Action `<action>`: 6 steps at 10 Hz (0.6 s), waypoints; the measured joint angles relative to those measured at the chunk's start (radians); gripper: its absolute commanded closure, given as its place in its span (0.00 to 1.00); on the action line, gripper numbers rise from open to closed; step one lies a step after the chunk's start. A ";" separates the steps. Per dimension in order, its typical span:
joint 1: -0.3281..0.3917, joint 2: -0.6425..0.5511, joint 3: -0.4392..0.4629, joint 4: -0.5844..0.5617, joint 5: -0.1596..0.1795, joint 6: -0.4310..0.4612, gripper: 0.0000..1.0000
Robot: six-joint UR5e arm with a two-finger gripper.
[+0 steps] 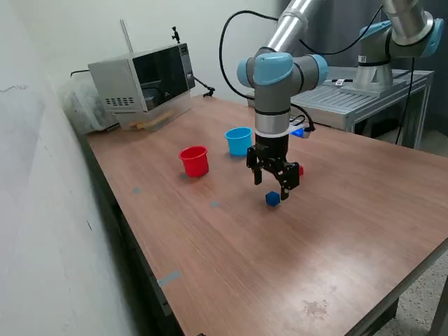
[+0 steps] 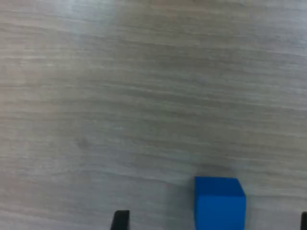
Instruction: Place red objects in the red bin, and blue objects in the blue bin.
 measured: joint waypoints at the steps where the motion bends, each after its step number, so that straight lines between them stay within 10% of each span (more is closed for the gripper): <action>1: -0.001 0.000 0.002 -0.001 0.000 -0.001 0.00; 6: 0.006 -0.002 0.009 -0.002 0.001 -0.002 0.00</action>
